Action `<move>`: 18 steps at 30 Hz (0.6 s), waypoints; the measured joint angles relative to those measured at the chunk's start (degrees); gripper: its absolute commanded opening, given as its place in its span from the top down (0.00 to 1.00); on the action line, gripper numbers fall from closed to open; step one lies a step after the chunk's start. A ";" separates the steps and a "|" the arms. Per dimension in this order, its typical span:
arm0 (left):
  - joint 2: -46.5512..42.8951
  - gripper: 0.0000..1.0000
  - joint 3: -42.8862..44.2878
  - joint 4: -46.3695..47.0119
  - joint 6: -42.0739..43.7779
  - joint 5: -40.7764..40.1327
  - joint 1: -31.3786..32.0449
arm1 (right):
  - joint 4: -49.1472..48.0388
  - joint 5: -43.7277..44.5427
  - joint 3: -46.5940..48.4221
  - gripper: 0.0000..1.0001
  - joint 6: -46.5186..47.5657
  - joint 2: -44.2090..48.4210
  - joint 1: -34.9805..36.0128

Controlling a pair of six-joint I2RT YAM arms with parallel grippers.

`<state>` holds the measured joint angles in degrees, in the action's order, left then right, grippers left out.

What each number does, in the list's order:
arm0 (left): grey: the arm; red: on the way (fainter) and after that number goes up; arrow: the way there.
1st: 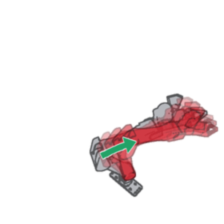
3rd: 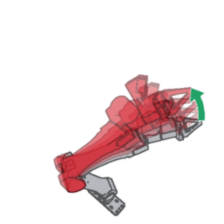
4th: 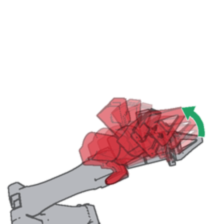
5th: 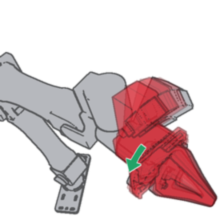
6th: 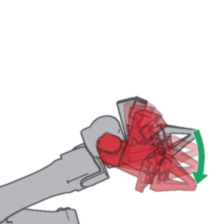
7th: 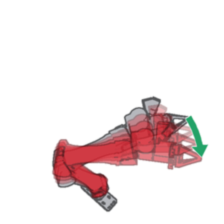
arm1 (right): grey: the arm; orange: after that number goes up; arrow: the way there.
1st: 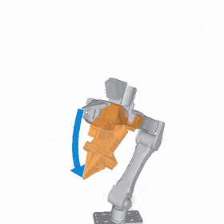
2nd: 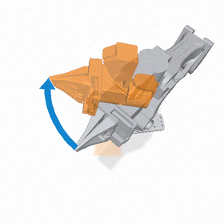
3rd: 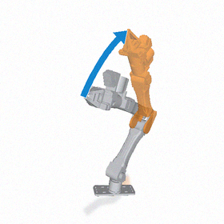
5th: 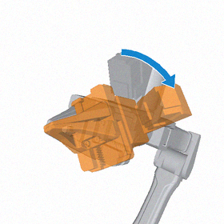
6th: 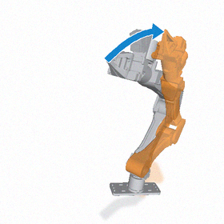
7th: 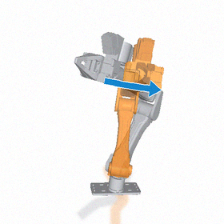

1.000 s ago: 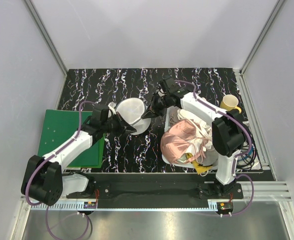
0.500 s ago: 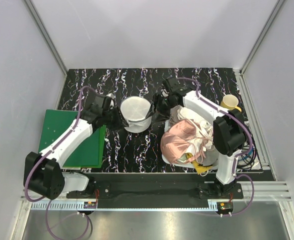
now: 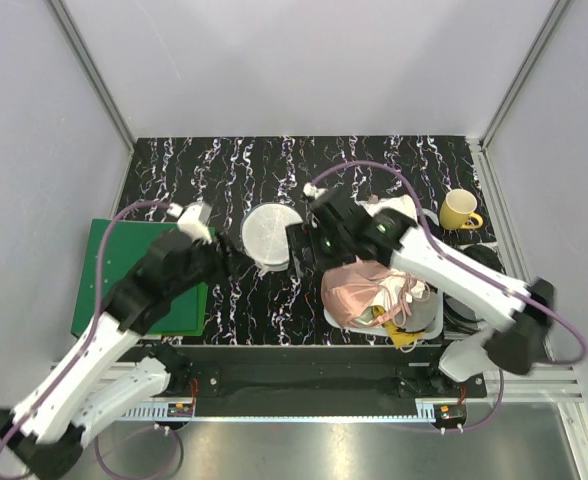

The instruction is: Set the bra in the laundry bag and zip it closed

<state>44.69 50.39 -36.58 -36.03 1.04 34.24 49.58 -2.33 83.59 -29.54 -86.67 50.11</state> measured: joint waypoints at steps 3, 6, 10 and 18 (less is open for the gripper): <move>-11.67 0.39 -8.20 5.18 -1.22 4.87 0.04 | -4.39 0.72 -8.07 0.00 -0.26 11.78 4.66; -20.81 0.37 -16.20 10.58 -4.20 10.93 0.24 | -11.17 0.76 -17.94 0.00 -2.95 25.64 6.25; -31.43 0.34 -23.32 13.64 -8.26 16.35 0.28 | -17.33 1.73 -30.69 0.00 -9.79 42.60 6.36; -44.57 0.31 -32.96 22.08 -18.45 20.90 0.33 | -21.35 8.87 -47.69 0.00 -22.95 68.74 6.36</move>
<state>0.12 17.43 -14.50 -54.48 21.93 34.57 28.23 6.55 35.90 -52.49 -17.93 56.47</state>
